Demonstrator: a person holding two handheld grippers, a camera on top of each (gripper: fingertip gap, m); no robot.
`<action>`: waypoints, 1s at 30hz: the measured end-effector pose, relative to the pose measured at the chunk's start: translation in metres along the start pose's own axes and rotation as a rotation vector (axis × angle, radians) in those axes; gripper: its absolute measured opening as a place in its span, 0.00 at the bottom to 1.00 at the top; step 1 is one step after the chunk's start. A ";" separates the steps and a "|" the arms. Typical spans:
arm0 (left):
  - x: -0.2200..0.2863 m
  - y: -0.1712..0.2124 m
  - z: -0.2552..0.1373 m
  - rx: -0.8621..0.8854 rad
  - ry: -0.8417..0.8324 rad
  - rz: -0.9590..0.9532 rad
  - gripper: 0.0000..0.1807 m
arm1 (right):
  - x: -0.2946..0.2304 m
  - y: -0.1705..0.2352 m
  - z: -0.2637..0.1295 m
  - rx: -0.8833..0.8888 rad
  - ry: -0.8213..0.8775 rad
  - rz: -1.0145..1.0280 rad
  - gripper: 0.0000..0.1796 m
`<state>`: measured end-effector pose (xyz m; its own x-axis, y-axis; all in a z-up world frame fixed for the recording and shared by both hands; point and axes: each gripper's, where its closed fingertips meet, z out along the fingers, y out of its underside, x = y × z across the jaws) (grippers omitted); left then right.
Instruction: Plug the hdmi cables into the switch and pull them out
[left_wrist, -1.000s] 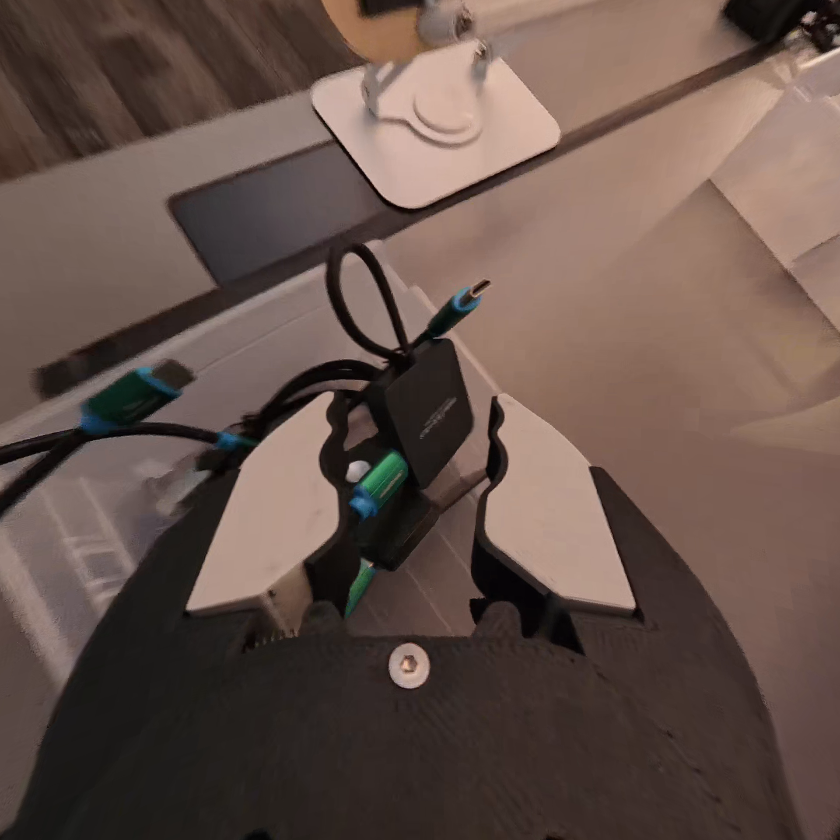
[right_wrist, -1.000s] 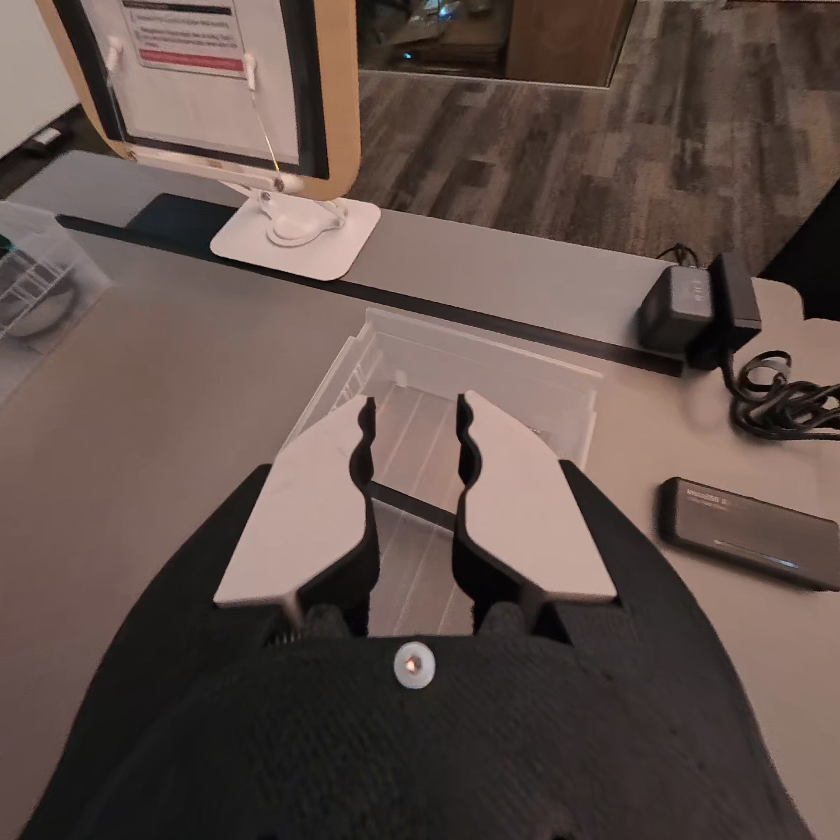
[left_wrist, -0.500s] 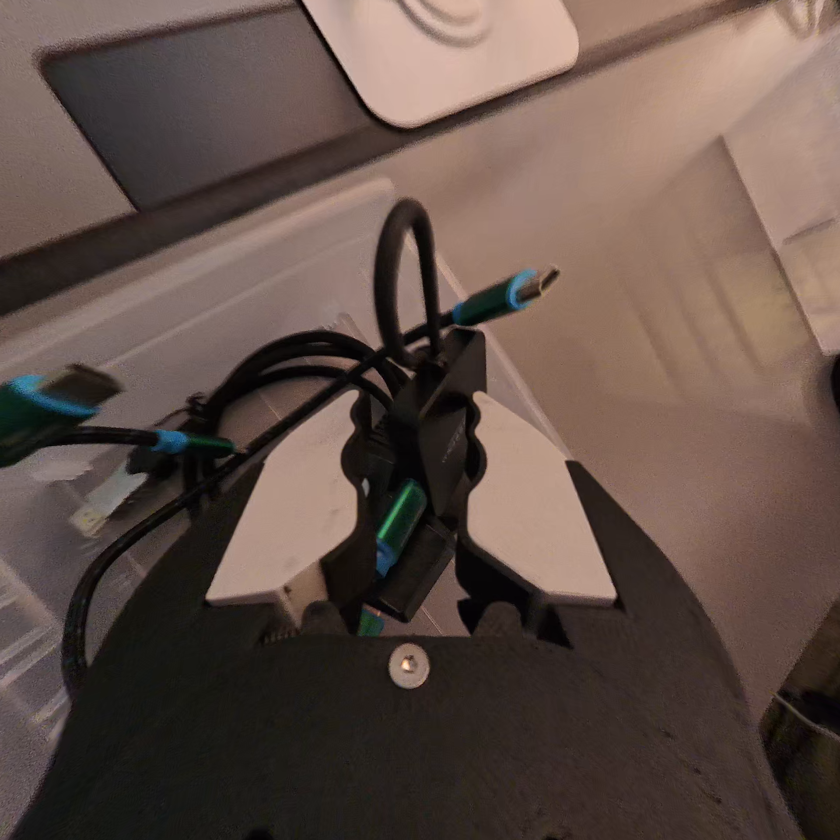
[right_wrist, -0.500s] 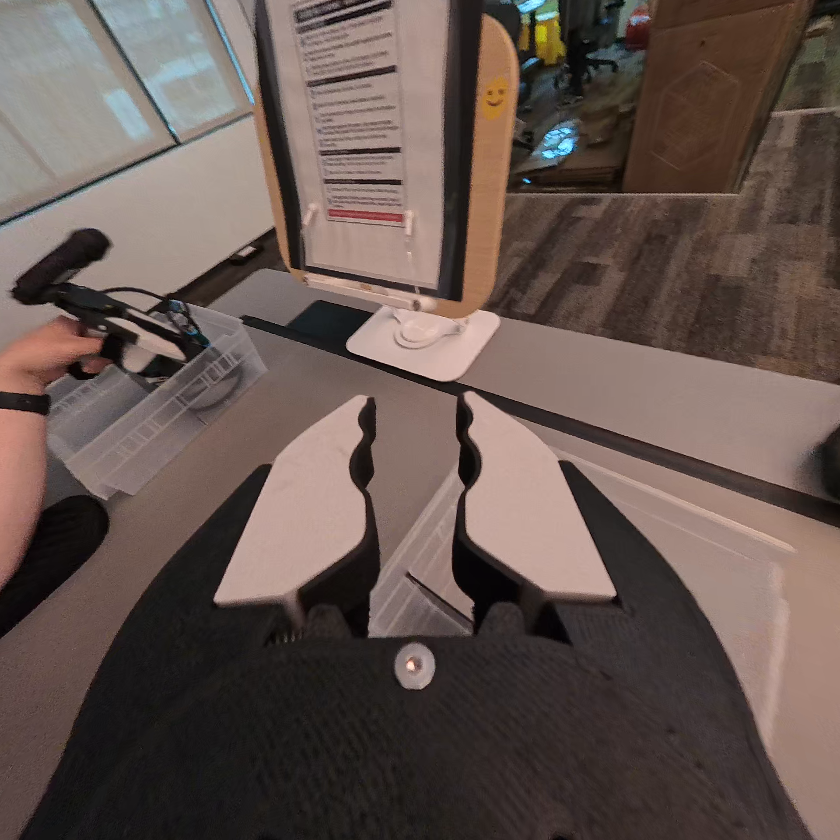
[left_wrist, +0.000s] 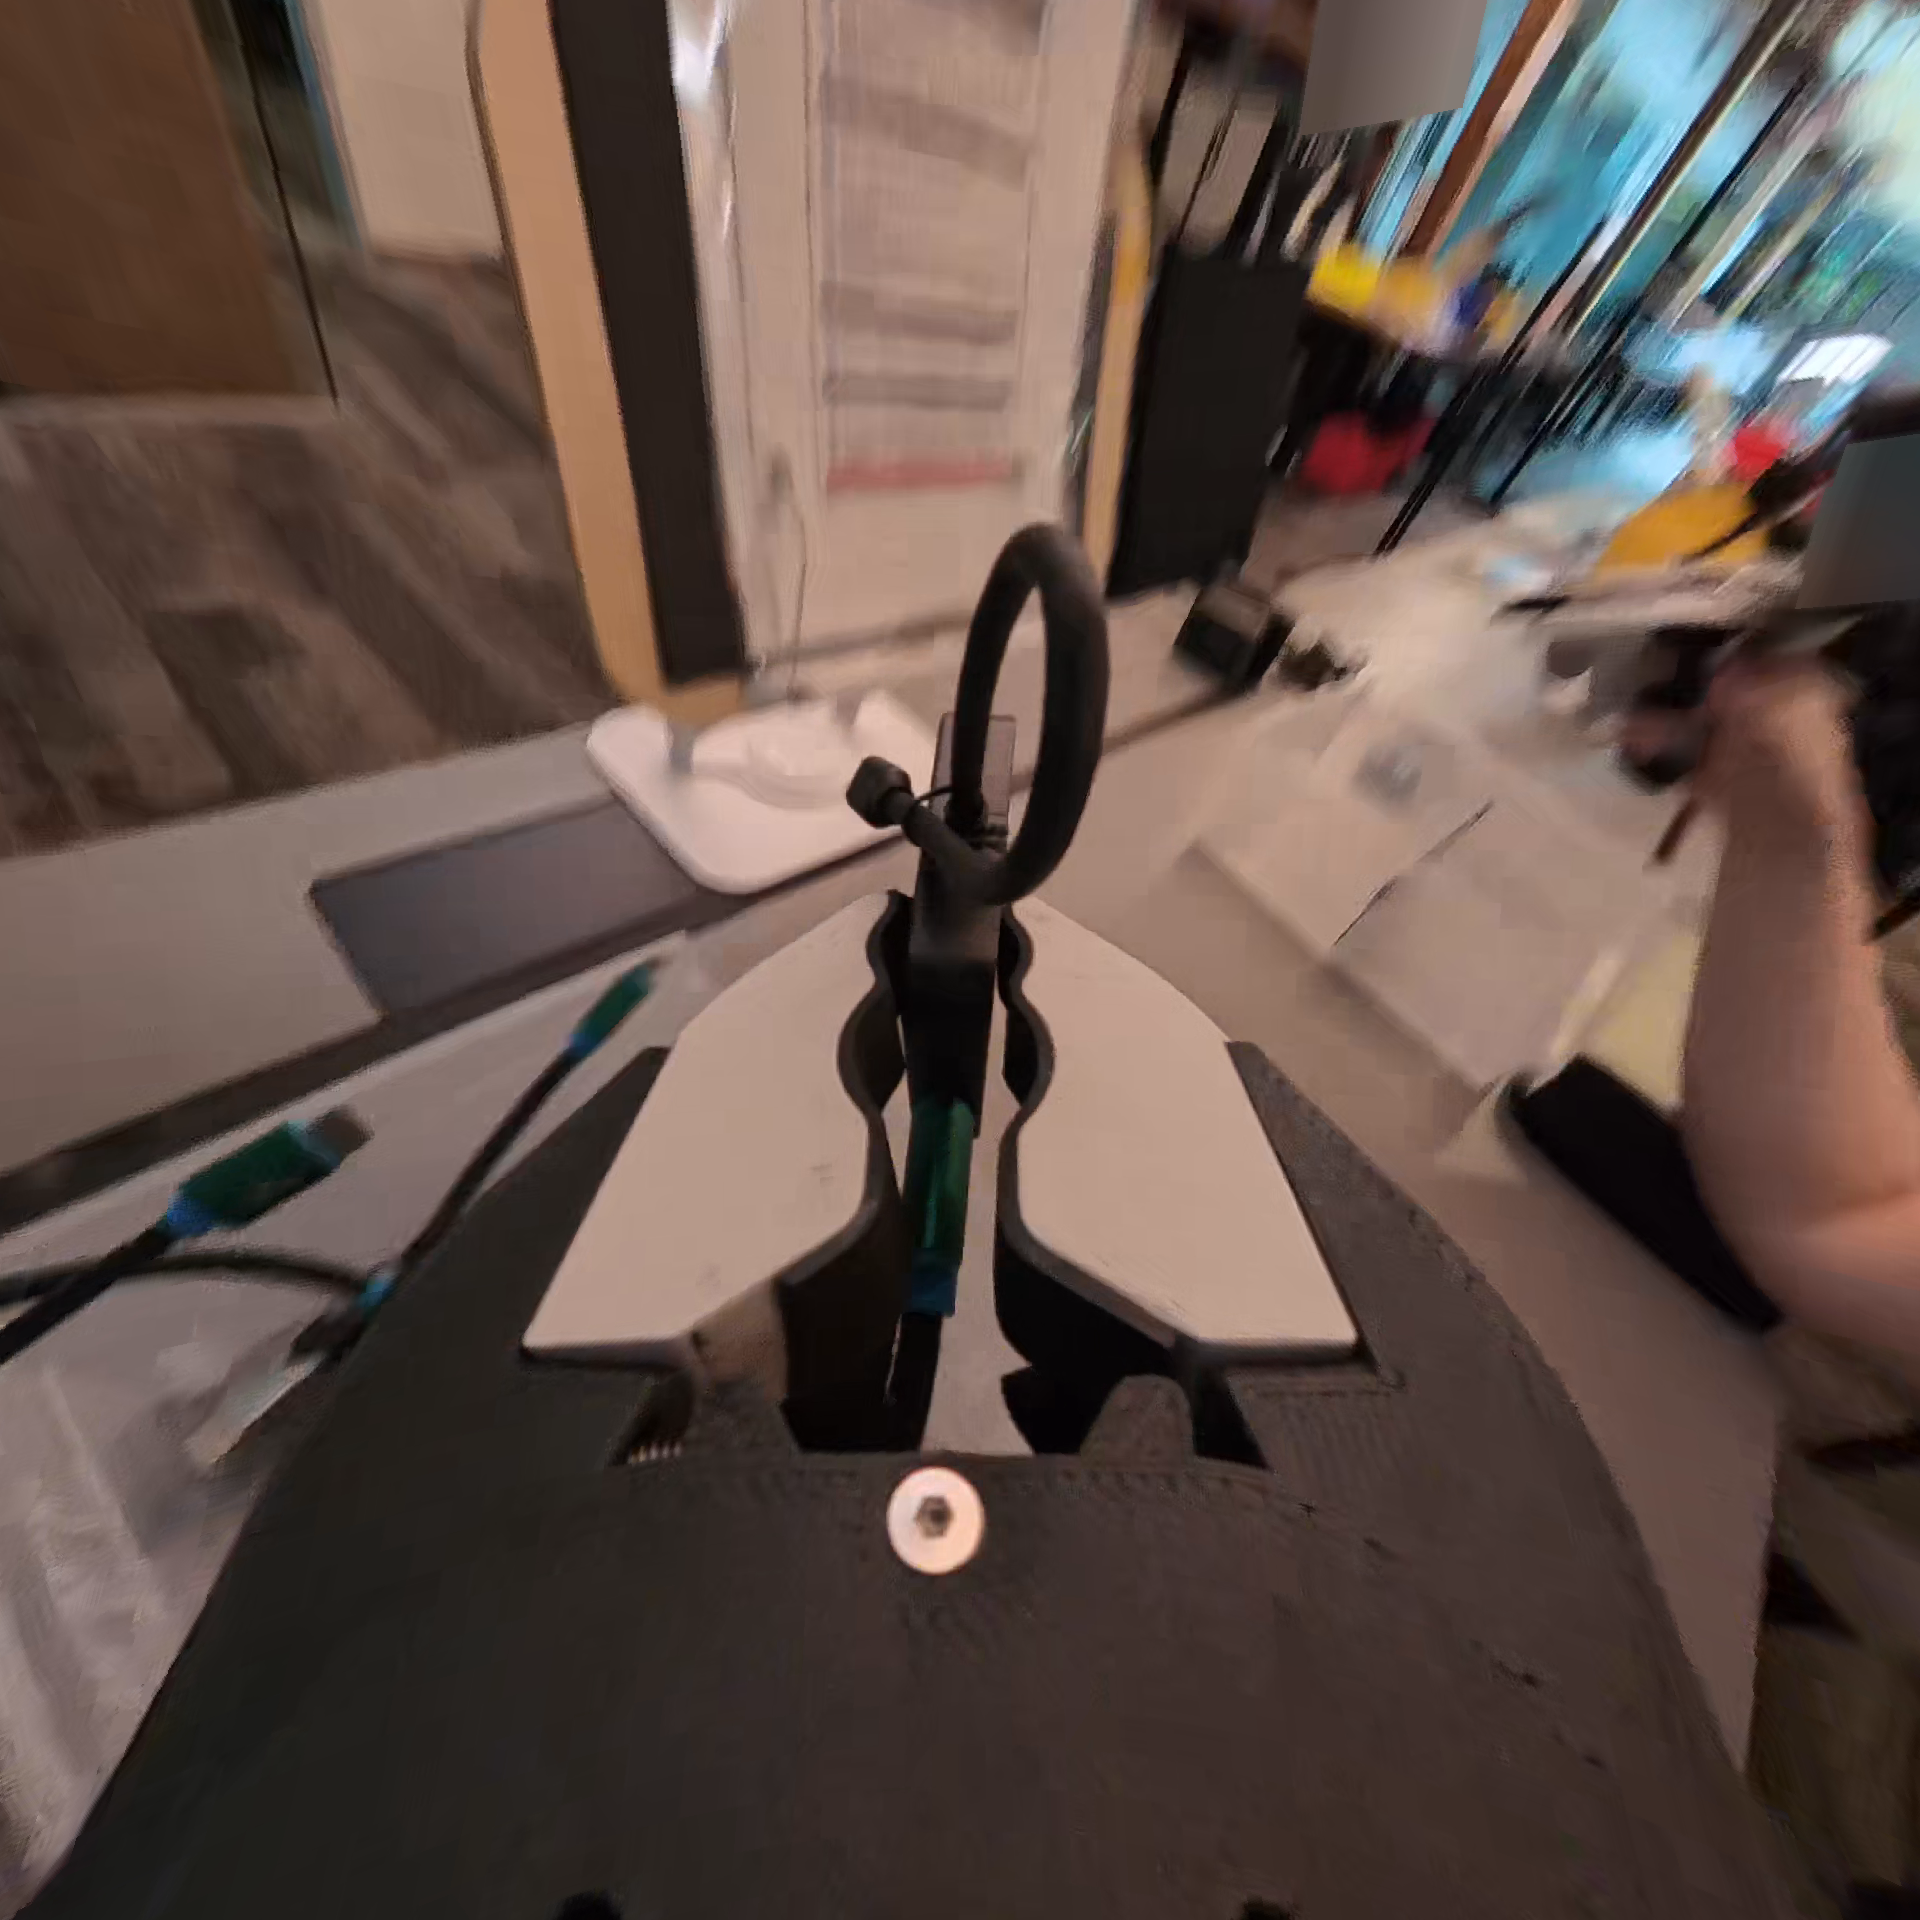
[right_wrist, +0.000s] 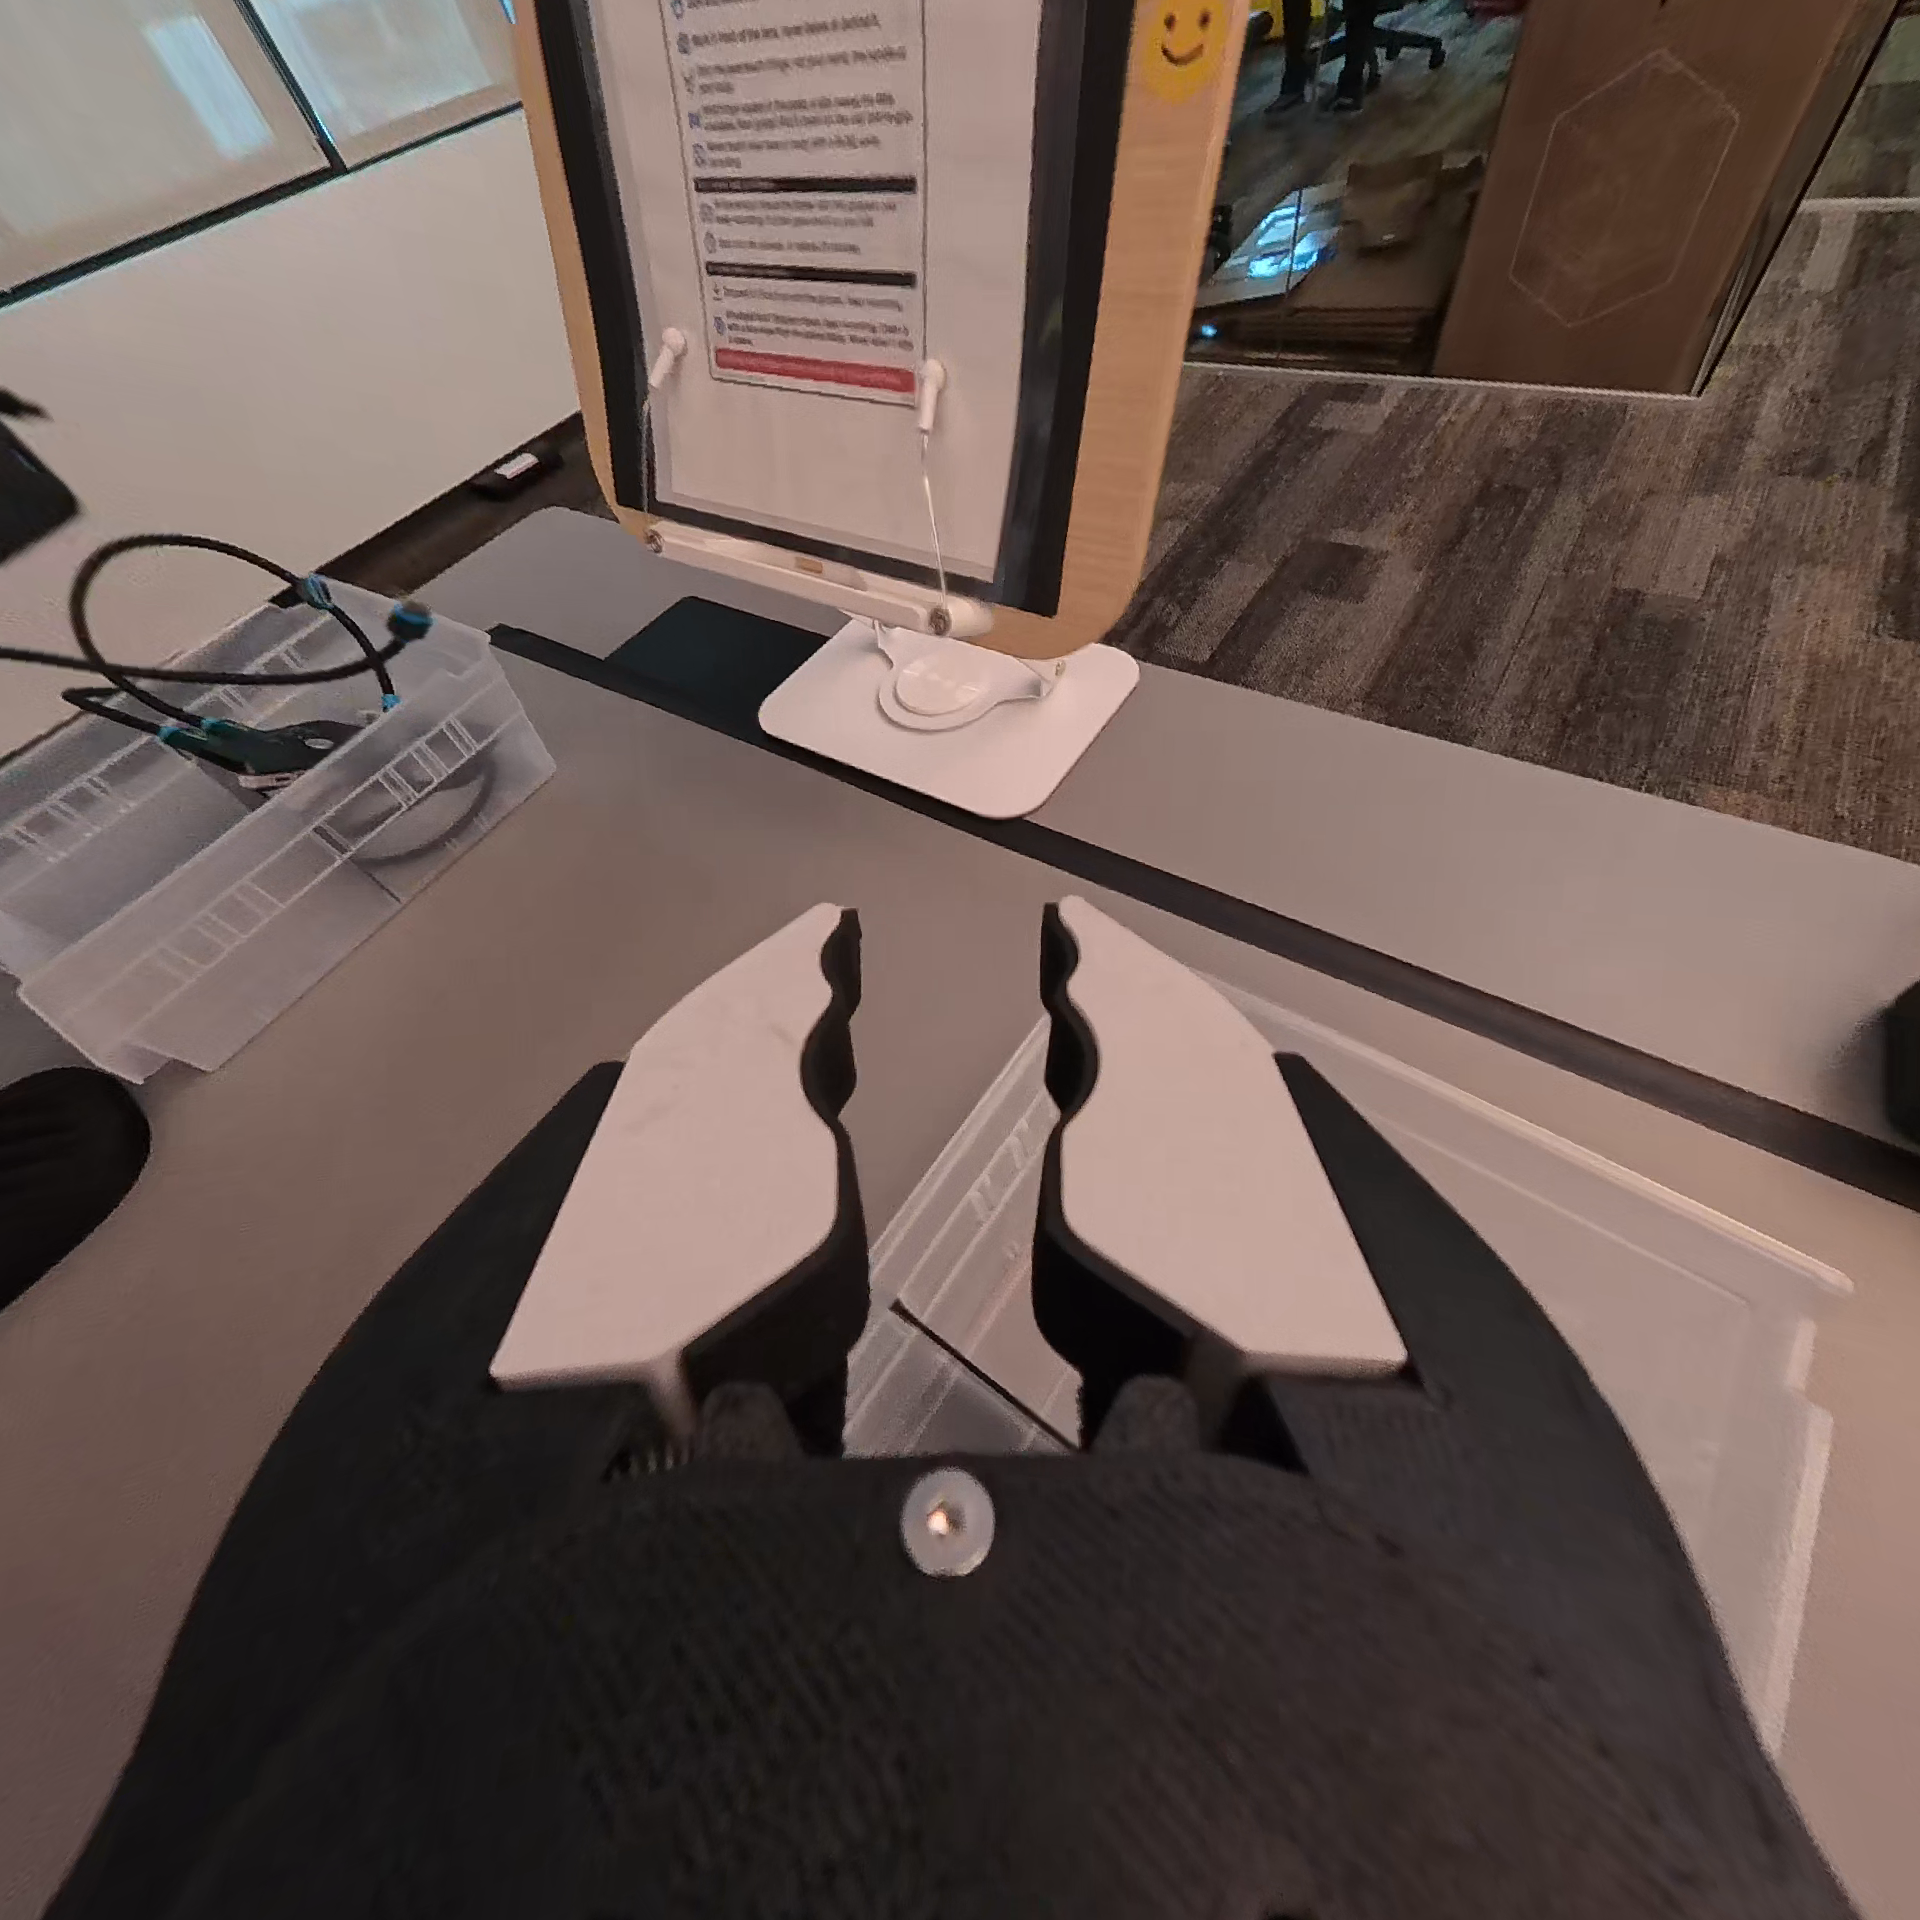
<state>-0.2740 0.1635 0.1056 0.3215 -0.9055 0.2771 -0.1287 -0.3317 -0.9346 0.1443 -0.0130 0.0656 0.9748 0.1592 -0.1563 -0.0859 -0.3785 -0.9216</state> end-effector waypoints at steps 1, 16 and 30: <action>0.017 -0.015 -0.005 0.085 0.052 -0.015 0.08 | -0.005 -0.004 0.000 0.014 -0.002 -0.010 0.19; 0.259 -0.064 -0.040 0.509 0.556 0.243 0.08 | -0.265 -0.018 0.013 0.253 -0.646 -0.469 0.23; 0.266 -0.012 0.077 0.311 0.639 -0.015 0.08 | -0.283 -0.041 -0.007 0.480 -0.972 0.016 0.08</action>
<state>-0.1148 -0.0535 0.1734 -0.3044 -0.9110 0.2784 0.1755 -0.3409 -0.9236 -0.1262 -0.0487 0.1496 0.4108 0.8919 -0.1893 -0.3750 -0.0239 -0.9267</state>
